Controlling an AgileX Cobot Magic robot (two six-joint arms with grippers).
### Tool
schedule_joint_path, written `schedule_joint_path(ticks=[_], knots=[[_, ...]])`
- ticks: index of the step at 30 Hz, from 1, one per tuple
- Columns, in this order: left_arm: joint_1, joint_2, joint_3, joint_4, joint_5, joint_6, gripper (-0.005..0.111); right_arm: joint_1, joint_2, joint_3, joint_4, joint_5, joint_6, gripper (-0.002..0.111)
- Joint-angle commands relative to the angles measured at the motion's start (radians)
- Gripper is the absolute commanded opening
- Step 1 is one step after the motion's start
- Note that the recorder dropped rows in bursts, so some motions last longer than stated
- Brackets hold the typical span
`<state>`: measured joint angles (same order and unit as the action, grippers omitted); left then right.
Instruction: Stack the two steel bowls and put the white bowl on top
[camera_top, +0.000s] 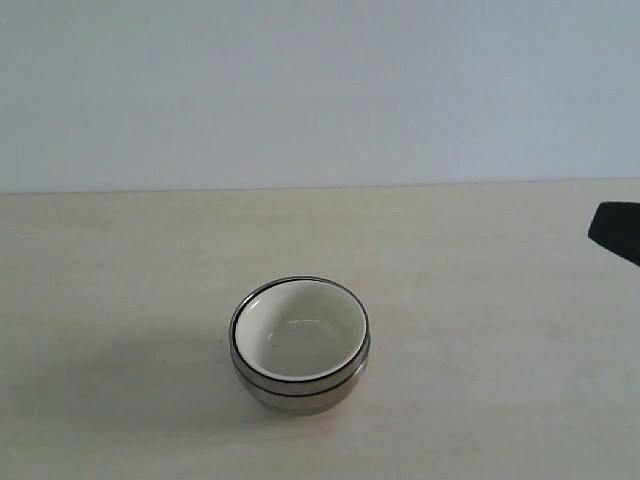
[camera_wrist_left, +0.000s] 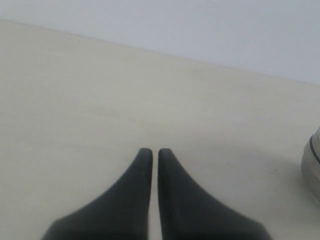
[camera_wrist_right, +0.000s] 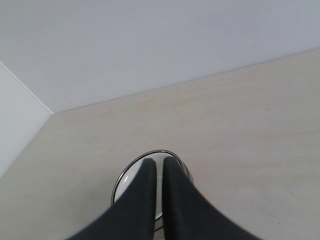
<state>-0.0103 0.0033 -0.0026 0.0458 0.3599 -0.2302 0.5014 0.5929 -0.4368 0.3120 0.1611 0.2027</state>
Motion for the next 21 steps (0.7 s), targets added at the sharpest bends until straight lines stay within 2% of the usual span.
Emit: schedule_joint_path(ticks=[1, 13, 17, 21], knots=[[0.002, -0.003, 0.003, -0.004, 0.0, 0.007, 0.004, -0.003, -0.004, 0.001, -0.003, -0.006, -0.001, 0.0], [0.002, -0.003, 0.003, -0.004, 0.0, 0.007, 0.004, 0.016, -0.041, 0.001, -0.003, -0.008, -0.001, 0.0], [0.002, -0.003, 0.003, -0.004, 0.0, 0.007, 0.004, -0.018, -0.15, 0.018, -0.035, 0.021, -0.093, 0.0], [0.002, -0.003, 0.003, -0.004, 0.0, 0.007, 0.004, -0.123, -0.314, 0.11, -0.035, 0.02, -0.108, 0.0]])
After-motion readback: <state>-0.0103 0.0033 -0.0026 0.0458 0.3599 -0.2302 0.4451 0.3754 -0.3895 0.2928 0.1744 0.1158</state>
